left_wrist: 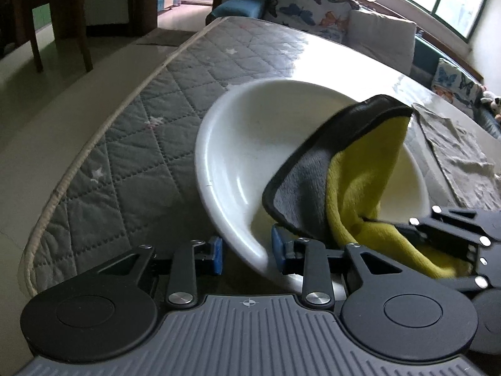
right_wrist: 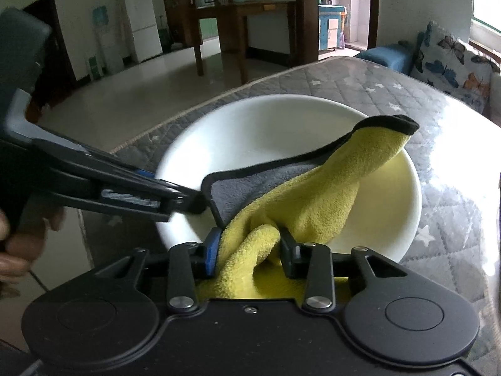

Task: Clean bowl
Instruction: 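Wipe the cloth around the bowl interior with the right tool while the left tool holds the rim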

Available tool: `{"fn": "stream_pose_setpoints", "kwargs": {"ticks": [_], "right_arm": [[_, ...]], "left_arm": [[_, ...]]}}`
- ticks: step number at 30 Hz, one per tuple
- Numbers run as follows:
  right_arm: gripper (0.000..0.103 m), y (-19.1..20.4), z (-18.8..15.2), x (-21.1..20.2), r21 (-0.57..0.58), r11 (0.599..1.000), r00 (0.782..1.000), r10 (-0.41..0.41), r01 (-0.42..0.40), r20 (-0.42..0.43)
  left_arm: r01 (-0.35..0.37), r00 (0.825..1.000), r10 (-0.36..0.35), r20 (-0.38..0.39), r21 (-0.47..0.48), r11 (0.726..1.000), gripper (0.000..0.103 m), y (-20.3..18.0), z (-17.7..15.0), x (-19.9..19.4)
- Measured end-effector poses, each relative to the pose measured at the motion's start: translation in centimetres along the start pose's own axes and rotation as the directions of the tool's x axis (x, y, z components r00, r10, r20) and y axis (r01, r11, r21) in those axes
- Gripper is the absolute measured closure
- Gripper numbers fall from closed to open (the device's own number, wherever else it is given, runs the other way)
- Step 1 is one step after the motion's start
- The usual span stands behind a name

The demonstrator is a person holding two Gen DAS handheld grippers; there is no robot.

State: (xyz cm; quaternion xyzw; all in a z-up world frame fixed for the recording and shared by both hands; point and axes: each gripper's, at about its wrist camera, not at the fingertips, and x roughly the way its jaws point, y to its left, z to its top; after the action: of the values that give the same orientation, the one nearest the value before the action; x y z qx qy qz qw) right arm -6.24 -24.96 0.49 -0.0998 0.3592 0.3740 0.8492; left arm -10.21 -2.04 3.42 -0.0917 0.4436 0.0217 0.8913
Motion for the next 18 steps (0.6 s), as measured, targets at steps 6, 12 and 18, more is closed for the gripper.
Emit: {"fn": "stream_pose_setpoints", "kwargs": {"ticks": [6,12,18], "right_arm": [[0.068,-0.5,-0.1,-0.2,0.036,0.999,1.000,0.015,-0.015,0.001],[0.070,-1.0,-0.2,-0.4,0.016,1.000,1.000,-0.015,0.015,0.001],[0.070,-1.5,-0.4,-0.5,-0.023,0.997,0.997,-0.071,0.071,0.007]], "left_arm": [[-0.029,1.000,0.029,0.005,0.039,0.999,0.070,-0.6,0.6,0.6],[-0.031,1.000,0.031,0.005,0.061,0.998,0.069,-0.6,1.0,0.9],[-0.038,0.999,0.037,0.007,0.077,0.996,0.067,-0.4,0.8,1.0]]}}
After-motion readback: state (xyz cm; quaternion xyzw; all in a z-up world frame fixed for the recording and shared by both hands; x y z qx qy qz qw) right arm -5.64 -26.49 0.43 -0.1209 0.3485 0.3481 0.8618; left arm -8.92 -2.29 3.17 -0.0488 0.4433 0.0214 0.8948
